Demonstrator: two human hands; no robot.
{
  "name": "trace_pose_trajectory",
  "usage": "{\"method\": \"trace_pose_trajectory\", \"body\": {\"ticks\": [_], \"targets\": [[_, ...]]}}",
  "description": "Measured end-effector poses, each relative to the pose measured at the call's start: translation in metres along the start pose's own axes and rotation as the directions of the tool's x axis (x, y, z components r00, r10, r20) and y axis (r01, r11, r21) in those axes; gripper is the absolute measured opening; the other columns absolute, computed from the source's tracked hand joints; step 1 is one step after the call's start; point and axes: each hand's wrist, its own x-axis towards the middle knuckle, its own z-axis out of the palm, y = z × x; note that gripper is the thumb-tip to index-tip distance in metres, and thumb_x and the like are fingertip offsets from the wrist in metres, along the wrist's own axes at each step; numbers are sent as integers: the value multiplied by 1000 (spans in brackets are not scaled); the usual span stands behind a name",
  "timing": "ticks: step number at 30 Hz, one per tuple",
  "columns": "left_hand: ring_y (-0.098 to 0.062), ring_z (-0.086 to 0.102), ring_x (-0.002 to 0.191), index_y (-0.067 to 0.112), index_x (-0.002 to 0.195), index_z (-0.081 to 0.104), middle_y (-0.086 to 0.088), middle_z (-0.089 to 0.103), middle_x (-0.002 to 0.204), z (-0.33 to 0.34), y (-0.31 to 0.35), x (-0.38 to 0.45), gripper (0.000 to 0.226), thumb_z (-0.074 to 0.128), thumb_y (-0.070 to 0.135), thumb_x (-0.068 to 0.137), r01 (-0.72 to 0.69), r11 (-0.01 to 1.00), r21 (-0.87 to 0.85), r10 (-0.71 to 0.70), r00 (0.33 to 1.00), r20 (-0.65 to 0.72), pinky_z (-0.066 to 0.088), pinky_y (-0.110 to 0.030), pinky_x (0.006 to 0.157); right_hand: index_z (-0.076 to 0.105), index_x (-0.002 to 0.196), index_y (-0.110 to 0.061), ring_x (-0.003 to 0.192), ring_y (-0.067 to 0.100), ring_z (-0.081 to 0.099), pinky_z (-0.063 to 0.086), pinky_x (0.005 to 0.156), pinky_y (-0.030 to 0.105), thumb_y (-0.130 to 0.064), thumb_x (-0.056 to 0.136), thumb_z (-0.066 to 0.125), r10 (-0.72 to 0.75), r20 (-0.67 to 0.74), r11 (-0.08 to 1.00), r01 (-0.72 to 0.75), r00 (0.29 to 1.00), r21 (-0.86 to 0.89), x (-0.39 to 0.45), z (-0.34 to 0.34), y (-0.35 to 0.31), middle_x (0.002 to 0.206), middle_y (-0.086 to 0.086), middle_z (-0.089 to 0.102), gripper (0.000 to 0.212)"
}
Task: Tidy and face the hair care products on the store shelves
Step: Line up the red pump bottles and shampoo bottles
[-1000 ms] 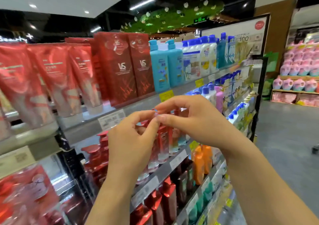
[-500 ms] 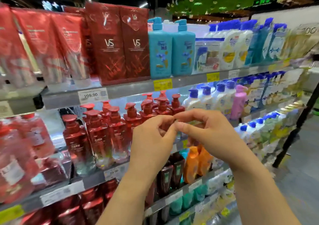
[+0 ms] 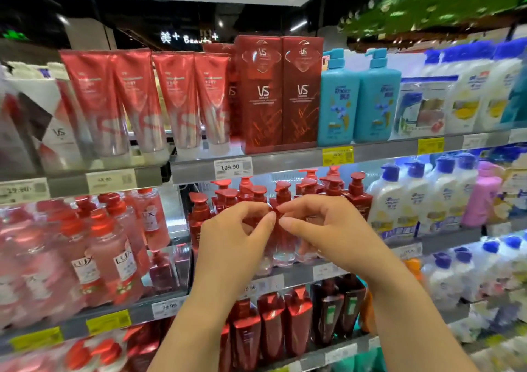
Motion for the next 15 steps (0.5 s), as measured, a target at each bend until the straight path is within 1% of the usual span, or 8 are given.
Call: {"method": "trace_pose_trajectory", "body": {"ticks": [3, 6, 7, 9, 11, 13, 15], "targets": [[0, 69, 70, 41, 89, 70, 23, 72, 83, -12, -3, 13, 8, 72, 35, 85, -15, 1000, -1, 15, 1000, -12, 57, -30, 75, 75, 107, -23, 56, 19, 68, 53, 55, 22, -21, 89, 75, 16, -16, 1000, -16, 1000, -22, 11, 8, -5, 85, -4, 74, 18], [-1, 69, 70, 34, 93, 74, 23, 72, 83, -21, -17, 26, 7, 72, 34, 86, 8, 1000, 18, -8, 1000, -26, 55, -26, 77, 75, 105, -24, 57, 21, 68, 54, 56, 22, -21, 90, 75, 74, -114, 997, -76, 991, -12, 19, 12, 3, 93, -1, 75, 16], [-1, 70, 70, 33, 94, 74, 21, 72, 82, -23, -24, 29, 8, 72, 34, 86, 25, 1000, 13, -24, 999, -28, 54, -24, 75, 75, 104, -23, 56, 21, 68, 55, 58, 23, -20, 90, 74, 95, -146, 995, -99, 985, -15, 20, 13, 8, 93, -1, 75, 15], [-1, 69, 70, 34, 93, 74, 18, 72, 76, -24, -38, 32, 7, 71, 35, 86, 58, 998, -3, -58, 998, -12, 49, -19, 66, 75, 104, -23, 55, 19, 68, 56, 60, 24, -20, 90, 74, 132, -183, 990, -140, 974, -31, 21, 18, 20, 92, -2, 74, 14], [1, 68, 67, 36, 91, 73, 16, 73, 73, -21, -52, 30, 5, 72, 34, 86, 90, 995, -34, -89, 996, 18, 45, -14, 60, 76, 102, -23, 54, 16, 67, 57, 59, 27, -20, 90, 74, 162, -172, 986, -168, 972, -20, 20, 28, 32, 87, -1, 75, 12], [2, 68, 66, 37, 88, 72, 16, 73, 74, -15, -64, 29, 5, 72, 32, 86, 110, 992, -55, -108, 993, 51, 48, -16, 63, 76, 101, -23, 55, 15, 66, 55, 58, 27, -21, 90, 74, 195, -150, 980, -198, 969, -6, 16, 39, 44, 84, -1, 74, 12], [4, 66, 65, 39, 87, 71, 17, 73, 74, -8, -75, 26, 5, 72, 34, 87, 121, 992, -22, -118, 989, 93, 50, -19, 65, 75, 103, -24, 56, 13, 67, 54, 59, 24, -23, 91, 74, 236, -125, 971, -239, 964, -10, 11, 48, 58, 84, -3, 72, 12]]}}
